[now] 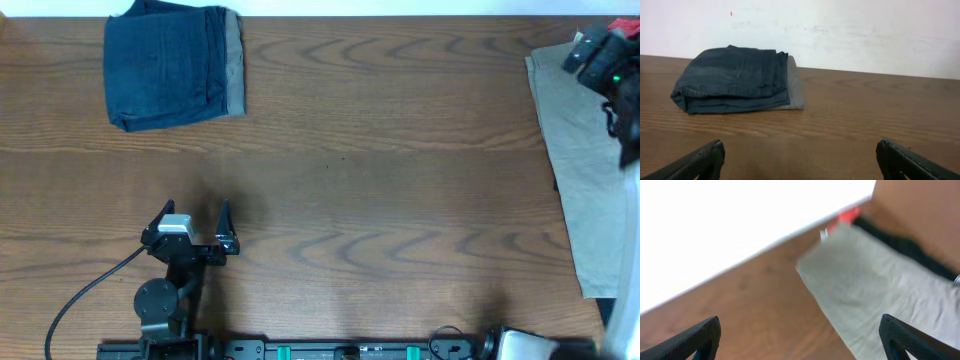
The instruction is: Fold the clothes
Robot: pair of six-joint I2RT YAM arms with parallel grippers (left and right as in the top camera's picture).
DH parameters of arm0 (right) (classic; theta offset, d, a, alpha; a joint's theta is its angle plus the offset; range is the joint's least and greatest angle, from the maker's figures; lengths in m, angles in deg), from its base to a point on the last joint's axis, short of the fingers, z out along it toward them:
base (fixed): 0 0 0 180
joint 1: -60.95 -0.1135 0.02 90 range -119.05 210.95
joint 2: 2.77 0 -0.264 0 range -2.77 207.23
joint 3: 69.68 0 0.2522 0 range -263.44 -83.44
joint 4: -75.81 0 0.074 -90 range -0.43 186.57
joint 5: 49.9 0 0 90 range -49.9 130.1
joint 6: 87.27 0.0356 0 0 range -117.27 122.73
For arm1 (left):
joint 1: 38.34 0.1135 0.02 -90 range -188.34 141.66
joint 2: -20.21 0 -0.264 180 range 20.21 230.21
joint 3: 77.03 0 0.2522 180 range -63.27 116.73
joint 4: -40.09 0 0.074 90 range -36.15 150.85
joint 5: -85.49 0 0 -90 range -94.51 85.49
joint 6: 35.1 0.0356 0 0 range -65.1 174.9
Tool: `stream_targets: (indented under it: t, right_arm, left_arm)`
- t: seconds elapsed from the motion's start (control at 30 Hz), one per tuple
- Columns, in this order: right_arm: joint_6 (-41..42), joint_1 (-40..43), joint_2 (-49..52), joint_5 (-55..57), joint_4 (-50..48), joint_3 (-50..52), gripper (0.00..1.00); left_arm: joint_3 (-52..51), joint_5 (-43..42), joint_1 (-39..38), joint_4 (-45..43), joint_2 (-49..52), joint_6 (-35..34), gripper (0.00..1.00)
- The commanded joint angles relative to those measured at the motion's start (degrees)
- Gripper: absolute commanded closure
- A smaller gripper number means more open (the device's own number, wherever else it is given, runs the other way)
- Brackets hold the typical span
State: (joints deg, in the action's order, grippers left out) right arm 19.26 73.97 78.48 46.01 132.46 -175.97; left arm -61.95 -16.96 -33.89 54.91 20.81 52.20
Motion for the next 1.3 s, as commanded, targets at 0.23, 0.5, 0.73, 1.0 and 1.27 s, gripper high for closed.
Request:
stream_targets:
  t: [0.23, 0.5, 0.73, 1.0, 1.27]
  right_arm:
    - [0.15, -8.79, -18.53, 0.07, 0.17, -0.17, 0.01]
    - [0.15, -11.80, -30.01, 0.09, 0.17, 9.66, 0.01]
    - [-0.59, -15.72, -43.08, 0.59, 1.11, 28.57, 0.01]
    - [-1.86, -17.20, -56.48, 0.85, -4.57, 46.75, 0.01]
    - [2.56, -17.22, -67.78, -5.64, -9.01, 64.24, 0.01]
  left_arm:
    - [-1.09, 0.07, 0.31, 1.79, -0.37, 0.76, 0.02]
    - [-1.09, 0.07, 0.31, 1.79, -0.37, 0.76, 0.02]
    - [-1.09, 0.07, 0.31, 1.79, -0.37, 0.76, 0.02]
    - [-1.09, 0.07, 0.31, 1.79, -0.37, 0.76, 0.02]
    - [-1.09, 0.07, 0.31, 1.79, -0.37, 0.76, 0.02]
